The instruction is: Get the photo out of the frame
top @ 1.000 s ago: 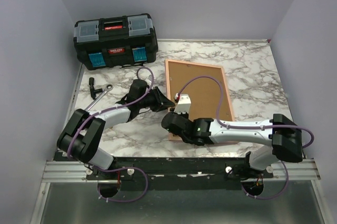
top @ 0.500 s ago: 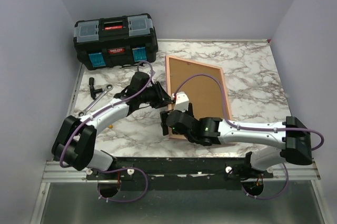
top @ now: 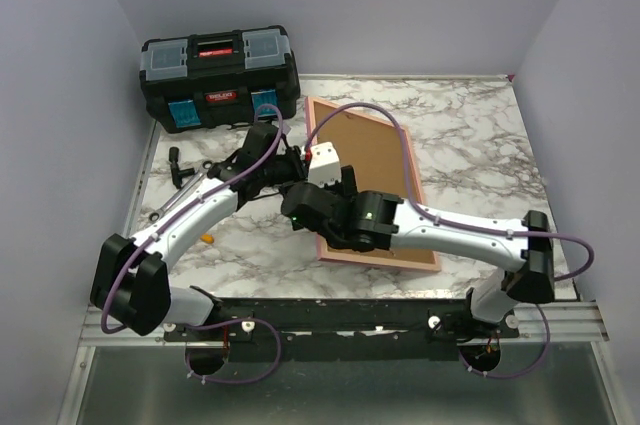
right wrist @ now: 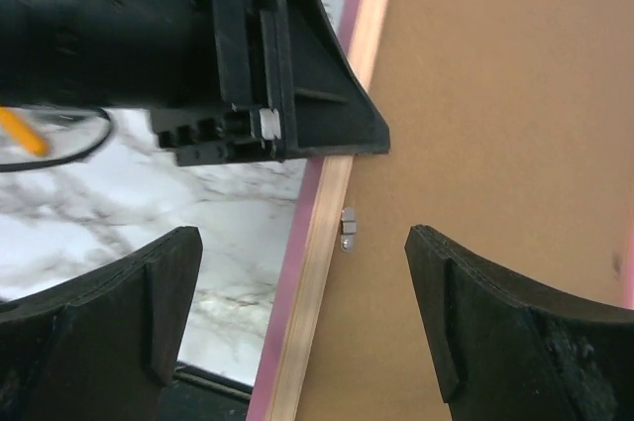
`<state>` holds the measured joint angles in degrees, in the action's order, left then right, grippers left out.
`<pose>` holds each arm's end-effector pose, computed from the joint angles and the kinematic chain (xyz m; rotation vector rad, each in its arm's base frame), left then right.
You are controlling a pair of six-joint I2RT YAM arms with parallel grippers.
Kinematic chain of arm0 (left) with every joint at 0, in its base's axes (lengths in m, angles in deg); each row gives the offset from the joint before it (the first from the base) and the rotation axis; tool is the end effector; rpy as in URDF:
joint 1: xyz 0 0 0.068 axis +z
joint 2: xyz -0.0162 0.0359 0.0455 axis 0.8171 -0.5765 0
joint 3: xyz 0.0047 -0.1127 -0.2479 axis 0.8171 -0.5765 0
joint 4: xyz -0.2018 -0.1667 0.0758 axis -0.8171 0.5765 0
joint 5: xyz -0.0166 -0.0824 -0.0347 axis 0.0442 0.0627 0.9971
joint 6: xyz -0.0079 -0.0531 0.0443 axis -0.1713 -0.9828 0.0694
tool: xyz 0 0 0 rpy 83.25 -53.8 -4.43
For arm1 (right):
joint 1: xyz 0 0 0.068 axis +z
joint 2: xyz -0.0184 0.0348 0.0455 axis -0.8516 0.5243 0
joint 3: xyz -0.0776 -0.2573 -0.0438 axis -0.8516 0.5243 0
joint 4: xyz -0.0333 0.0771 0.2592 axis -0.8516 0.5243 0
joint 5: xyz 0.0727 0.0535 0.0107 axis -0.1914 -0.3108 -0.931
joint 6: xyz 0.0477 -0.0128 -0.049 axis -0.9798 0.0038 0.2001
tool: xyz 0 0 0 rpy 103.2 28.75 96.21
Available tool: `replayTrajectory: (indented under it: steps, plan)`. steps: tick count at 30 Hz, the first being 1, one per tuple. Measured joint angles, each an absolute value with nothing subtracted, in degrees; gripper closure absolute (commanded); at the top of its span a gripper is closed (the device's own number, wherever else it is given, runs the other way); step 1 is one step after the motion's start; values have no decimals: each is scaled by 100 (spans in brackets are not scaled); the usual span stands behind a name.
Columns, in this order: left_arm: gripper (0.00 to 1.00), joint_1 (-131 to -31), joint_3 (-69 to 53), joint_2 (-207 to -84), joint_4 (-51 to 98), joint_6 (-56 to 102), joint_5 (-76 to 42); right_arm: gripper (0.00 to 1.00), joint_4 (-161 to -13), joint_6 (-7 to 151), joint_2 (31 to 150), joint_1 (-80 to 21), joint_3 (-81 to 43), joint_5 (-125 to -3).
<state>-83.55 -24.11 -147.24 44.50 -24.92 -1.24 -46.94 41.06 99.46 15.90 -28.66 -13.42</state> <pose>0.2677 -0.1732 0.2522 -0.4199 2.5048 -1.1999 0.1352 0.3372 0.3349 -0.3325 2.0976 0.2490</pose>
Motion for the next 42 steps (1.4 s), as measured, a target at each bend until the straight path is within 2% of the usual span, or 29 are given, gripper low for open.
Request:
replayTrajectory:
  steps: [3, 7, 16, 18, 20, 28, 29, 30, 42]
  plan:
    - [100, -8359, -2267, -14706, 4618, -2577, -146, 12, -3979, 3719, 10495, 1701, -3255, -914]
    - [100, -8366, -2060, -14711, 4789, -2645, -175, 21, -3172, 3402, 11010, 1854, -3473, -451]
    - [100, -8374, -1946, -14713, 4821, -2776, -173, 28, -1579, 2624, 11981, 1992, -4455, 500]
    - [100, -8381, -1946, -14713, 4830, -2787, -173, 34, -1301, 2471, 12261, 2005, -4614, 644]
    - [100, -8390, -1944, -14722, 4878, -2769, -232, 37, -1105, 2408, 12422, 2020, -4652, 769]
    - [100, -8460, -1869, -14761, 4924, -2758, -245, 69, -792, 2235, 12444, 2042, -4680, 907]
    - [100, -8462, -1869, -14765, 4931, -2761, -245, 86, -790, 2231, 12444, 2042, -4680, 907]
    - [100, -8466, -1869, -14767, 4931, -2761, -245, 99, -786, 2224, 12444, 2042, -4680, 905]
    - [100, -8519, -1845, -14765, 4883, -2734, -301, 98, -711, 2198, 12412, 2042, -4713, 898]
